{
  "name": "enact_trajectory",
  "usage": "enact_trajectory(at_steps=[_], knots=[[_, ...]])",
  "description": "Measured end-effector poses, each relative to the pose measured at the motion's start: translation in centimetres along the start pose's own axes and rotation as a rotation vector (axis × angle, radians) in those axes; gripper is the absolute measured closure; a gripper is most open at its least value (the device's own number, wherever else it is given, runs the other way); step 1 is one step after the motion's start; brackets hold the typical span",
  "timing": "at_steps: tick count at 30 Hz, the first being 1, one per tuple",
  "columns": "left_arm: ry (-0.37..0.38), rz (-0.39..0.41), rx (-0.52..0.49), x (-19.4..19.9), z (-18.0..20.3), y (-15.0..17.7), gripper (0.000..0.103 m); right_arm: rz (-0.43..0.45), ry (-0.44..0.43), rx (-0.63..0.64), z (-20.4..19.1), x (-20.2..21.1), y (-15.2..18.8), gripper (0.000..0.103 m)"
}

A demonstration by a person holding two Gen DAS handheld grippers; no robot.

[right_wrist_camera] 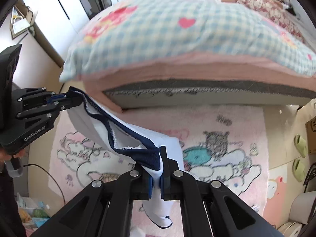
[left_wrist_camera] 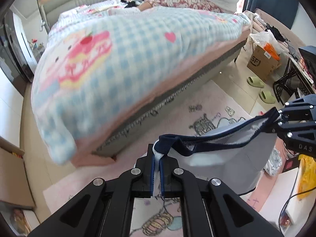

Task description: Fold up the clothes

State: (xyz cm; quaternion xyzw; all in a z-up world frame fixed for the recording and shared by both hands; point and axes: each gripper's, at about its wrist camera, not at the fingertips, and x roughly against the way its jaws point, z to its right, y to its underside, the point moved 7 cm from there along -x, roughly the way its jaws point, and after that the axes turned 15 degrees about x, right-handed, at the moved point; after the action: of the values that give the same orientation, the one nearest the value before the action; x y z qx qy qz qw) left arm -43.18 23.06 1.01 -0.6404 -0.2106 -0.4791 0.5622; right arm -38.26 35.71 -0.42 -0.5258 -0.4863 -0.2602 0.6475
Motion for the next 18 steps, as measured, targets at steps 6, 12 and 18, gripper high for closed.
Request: enact_trajectory(at_steps=[6,12,18], knots=[[0.031,0.042,0.004,-0.3,0.4,-2.5,0.100,0.045,0.029,-0.024,2.7,0.0,-1.8,0.101],[0.062,-0.058,-0.037,-4.5,0.5,1.9,0.100,0.014,0.007,-0.015,3.6,-4.0,0.4,0.101],[0.130,-0.233,-0.012,-10.8,-0.3,11.1,0.100,-0.087,-0.139,-0.058,2.2,-11.5,7.4,0.101]])
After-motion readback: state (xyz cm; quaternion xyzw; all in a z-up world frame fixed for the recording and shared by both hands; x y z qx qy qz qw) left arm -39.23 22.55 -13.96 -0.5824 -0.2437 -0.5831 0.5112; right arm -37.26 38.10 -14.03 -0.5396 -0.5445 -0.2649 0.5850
